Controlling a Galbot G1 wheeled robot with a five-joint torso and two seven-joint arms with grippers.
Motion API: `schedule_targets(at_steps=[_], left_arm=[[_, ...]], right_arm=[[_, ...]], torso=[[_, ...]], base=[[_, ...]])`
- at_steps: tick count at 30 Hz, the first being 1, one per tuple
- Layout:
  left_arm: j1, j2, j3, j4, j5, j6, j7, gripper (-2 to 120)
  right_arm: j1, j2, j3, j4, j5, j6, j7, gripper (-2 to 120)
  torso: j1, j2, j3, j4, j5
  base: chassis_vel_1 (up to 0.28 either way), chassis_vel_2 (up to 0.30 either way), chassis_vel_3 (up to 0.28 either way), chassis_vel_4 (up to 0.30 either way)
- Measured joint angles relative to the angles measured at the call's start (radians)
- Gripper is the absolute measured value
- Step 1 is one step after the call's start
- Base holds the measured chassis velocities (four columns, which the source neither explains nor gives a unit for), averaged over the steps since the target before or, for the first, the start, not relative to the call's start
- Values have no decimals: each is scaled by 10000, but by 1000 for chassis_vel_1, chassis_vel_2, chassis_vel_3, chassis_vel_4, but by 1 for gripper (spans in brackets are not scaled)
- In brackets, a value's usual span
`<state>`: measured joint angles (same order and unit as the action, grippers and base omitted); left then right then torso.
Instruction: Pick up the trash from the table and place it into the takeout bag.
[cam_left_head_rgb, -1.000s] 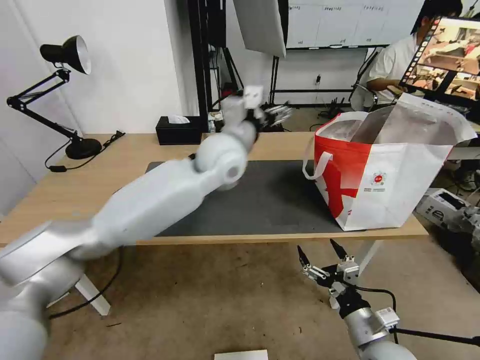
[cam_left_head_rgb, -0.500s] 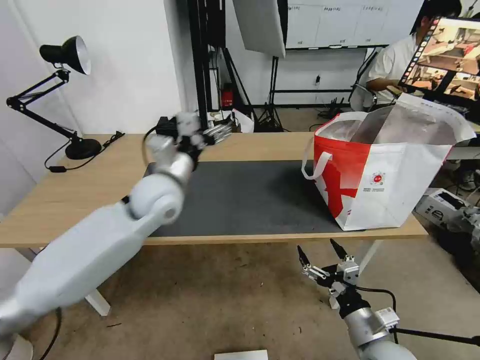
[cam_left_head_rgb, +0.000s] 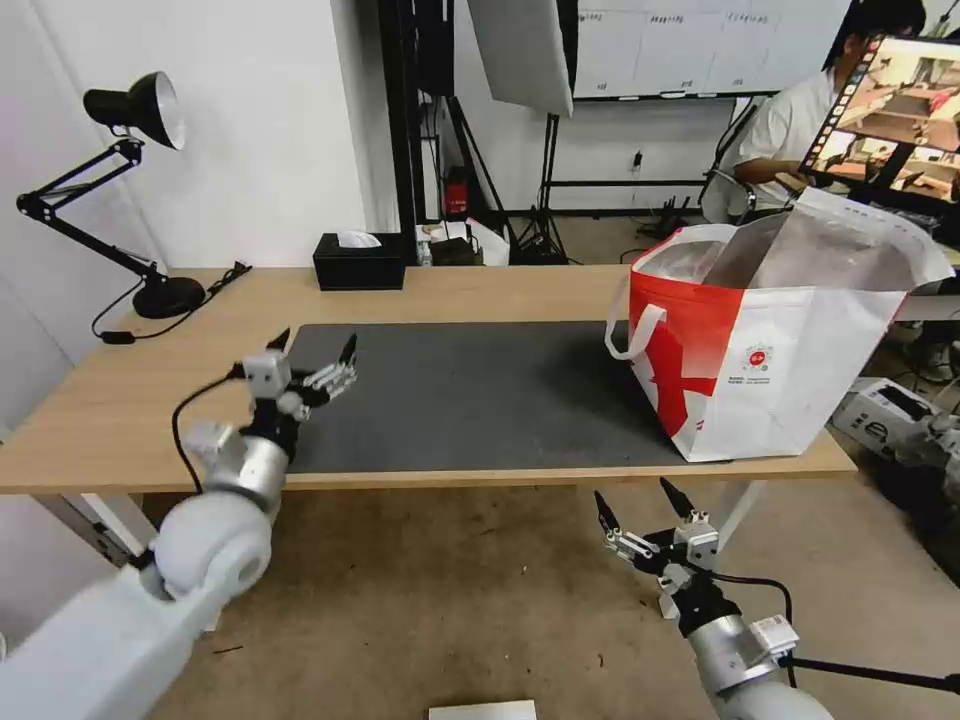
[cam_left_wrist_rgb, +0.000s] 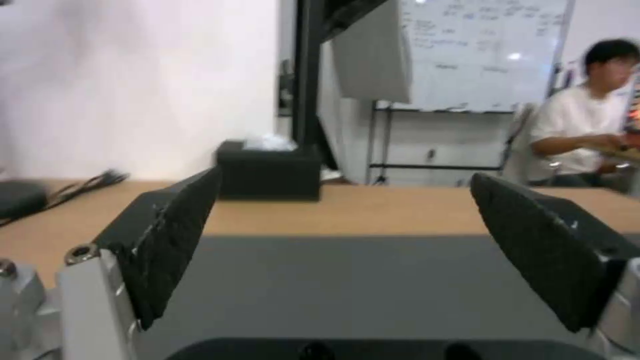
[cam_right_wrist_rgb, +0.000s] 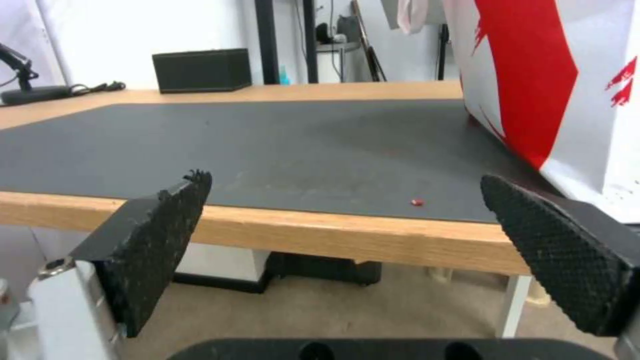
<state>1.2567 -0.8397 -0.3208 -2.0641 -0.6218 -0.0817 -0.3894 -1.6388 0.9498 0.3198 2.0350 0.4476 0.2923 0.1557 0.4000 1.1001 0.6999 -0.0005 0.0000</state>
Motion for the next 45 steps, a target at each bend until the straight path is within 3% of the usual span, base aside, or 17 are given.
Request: schedule_targets(at_steps=[4, 10, 12, 13, 16, 17, 20, 23, 45], left_arm=[[1940, -960, -1104, -237, 1115, -277, 213, 100], [3414, -1762, -1822, -307, 1569, -840, 906, 100], [3821, -1995, -1986, -295, 1504, -1167, 1564, 100], [3821, -1995, -1986, -295, 1504, -1167, 1564, 100], [4042, -2070, -2110, 9, 1019, -1722, 2811, 100], [4042, -2070, -2110, 9, 1019, -1722, 2811, 100], [4194, -2049, -2319, 371, 571, -2065, 4003, 100], [4213, -2002, -2432, 564, 487, -2154, 4329, 100], [3971, -1963, -2307, 1383, 1005, -2080, 3790, 100]], right_arm=[[0, 0, -1, 0, 0, 0, -1, 100], [-1, 0, -1, 0, 0, 0, -1, 100], [0, 0, -1, 0, 0, 0, -1, 100], [0, 0, -1, 0, 0, 0, -1, 100], [0, 0, 0, 0, 0, 0, -1, 100], [0, 0, 0, 0, 0, 0, -1, 100], [0, 0, -1, 0, 0, 0, -1, 100], [0, 0, -1, 0, 0, 0, -1, 100], [0, 0, -1, 0, 0, 0, -1, 100]], torso=[[-2, 1, -1, 7, -1], [-2, 0, 0, 6, 1], [-3, 1, -1, 5, 1], [-3, 1, -1, 5, 1], [-2, 0, 0, 3, 1], [-2, 0, 0, 3, 1], [-1, 0, 0, 4, -1], [-1, 0, 0, 4, 0], [0, -1, 1, 5, 0]], base=[[0, 0, 0, 0], [0, 0, 0, 0], [0, 0, 0, 0], [0, 0, 0, 0], [0, 0, 0, 0], [0, 0, 0, 0], [0, 0, 0, 0], [0, 0, 0, 0], [0, 0, 0, 0]])
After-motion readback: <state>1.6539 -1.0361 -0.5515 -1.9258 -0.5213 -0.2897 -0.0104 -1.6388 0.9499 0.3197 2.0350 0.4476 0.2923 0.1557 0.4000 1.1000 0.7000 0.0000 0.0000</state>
